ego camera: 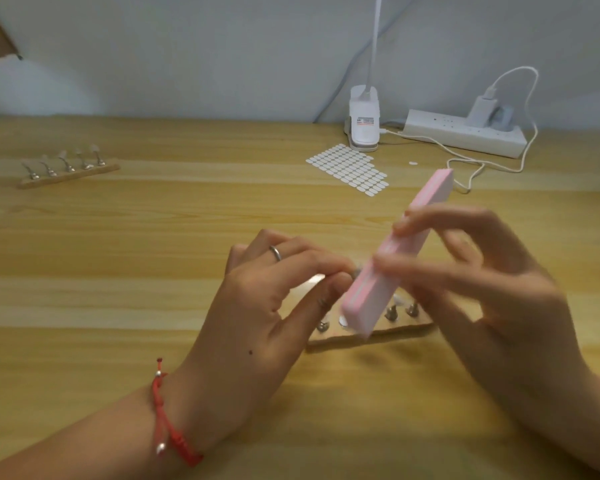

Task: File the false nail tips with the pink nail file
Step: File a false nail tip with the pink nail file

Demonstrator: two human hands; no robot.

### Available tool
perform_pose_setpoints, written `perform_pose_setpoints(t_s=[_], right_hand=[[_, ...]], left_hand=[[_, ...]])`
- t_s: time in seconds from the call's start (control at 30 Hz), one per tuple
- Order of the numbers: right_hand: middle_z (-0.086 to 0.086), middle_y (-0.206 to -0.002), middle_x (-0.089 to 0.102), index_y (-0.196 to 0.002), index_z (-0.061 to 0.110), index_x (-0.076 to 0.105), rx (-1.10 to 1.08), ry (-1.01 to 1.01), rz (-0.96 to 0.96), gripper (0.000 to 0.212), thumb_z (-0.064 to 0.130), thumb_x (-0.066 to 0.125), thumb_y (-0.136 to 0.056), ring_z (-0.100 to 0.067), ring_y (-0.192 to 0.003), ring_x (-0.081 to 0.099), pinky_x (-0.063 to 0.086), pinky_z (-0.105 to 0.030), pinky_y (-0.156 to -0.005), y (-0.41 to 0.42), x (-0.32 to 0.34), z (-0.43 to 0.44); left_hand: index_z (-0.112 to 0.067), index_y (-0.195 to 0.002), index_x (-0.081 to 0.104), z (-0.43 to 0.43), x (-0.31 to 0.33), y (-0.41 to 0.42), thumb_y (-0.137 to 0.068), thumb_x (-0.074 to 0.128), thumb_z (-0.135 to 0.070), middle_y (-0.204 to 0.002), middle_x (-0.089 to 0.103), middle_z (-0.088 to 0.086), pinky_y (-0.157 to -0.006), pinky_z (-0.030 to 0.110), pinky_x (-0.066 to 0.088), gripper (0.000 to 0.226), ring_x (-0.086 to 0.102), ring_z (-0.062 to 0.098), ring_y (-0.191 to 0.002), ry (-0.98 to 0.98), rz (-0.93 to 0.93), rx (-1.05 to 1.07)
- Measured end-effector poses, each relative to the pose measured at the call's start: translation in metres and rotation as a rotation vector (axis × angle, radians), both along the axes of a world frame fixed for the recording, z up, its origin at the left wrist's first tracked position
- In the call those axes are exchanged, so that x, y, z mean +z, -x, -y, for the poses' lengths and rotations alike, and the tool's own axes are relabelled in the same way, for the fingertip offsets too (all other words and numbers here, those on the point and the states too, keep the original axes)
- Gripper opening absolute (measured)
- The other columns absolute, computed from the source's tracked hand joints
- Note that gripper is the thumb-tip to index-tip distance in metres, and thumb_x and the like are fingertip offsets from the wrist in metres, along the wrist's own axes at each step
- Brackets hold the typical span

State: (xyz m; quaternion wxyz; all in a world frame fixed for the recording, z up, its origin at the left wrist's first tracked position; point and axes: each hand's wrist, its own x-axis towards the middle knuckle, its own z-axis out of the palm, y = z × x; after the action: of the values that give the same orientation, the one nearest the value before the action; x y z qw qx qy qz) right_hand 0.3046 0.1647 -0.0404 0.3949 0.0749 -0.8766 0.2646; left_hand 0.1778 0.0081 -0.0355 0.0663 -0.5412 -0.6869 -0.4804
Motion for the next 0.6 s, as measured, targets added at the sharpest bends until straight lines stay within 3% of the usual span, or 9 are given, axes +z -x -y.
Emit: perform_pose_setpoints(t_s=[0.17,0.3,0.43,0.53,0.6], right_hand=[[-0.011,-0.116,0.054,-0.116,0.018,0.061,0.027,-0.019,0.001,0.041,-0.007,0.06,-0.083,-0.031,-0.114,0.056,0.047,-0.047,-0.097,0.002,0.002,-0.002],[-0.009,-0.113,0.056,-0.112,0.02,0.065,0.098,-0.048,-0.012,0.044,-0.01,0.061,-0.079,-0.032,-0.114,0.056,0.047,-0.043,-0.094,0.0,0.0,0.003],[-0.012,-0.114,0.055,-0.113,0.019,0.062,0.028,0.021,-0.014,0.042,-0.009,0.062,-0.083,-0.031,-0.112,0.056,0.048,-0.045,-0.096,0.002,0.0,0.0],[-0.009,-0.111,0.056,-0.11,0.02,0.066,0.059,-0.091,-0.054,0.048,-0.014,0.063,-0.078,-0.03,-0.114,0.056,0.045,-0.045,-0.096,0.003,-0.004,0.005],[-0.009,-0.113,0.054,-0.116,0.017,0.06,-0.038,-0.071,-0.056,0.041,-0.01,0.064,-0.087,-0.034,-0.112,0.056,0.046,-0.049,-0.099,0.005,-0.003,-0.015]], left_hand=[[-0.024,-0.096,0.063,0.0,0.0,0.002,-0.097,0.038,-0.029,-0.093,0.057,-0.018,-0.078,0.031,0.031,0.025,0.048,0.008,-0.092,0.079,-0.099,-0.001],[-0.03,-0.098,0.057,0.0,0.0,0.001,-0.096,0.038,-0.027,-0.092,0.051,-0.02,-0.078,0.029,0.03,0.019,0.046,0.003,-0.091,0.092,-0.146,-0.024],[-0.027,-0.093,0.059,-0.001,0.0,0.0,-0.096,0.038,-0.028,-0.09,0.054,-0.02,-0.076,0.032,0.031,0.021,0.047,0.005,-0.089,0.079,-0.046,-0.043],[-0.036,-0.089,0.053,-0.002,0.001,-0.001,-0.095,0.04,-0.031,-0.086,0.054,-0.022,-0.075,0.03,0.031,0.015,0.049,0.004,-0.087,0.047,0.009,-0.065],[-0.034,-0.087,0.057,0.0,0.0,-0.002,-0.095,0.043,-0.033,-0.082,0.057,-0.02,-0.076,0.028,0.033,0.016,0.053,0.003,-0.084,0.007,0.055,-0.049]])
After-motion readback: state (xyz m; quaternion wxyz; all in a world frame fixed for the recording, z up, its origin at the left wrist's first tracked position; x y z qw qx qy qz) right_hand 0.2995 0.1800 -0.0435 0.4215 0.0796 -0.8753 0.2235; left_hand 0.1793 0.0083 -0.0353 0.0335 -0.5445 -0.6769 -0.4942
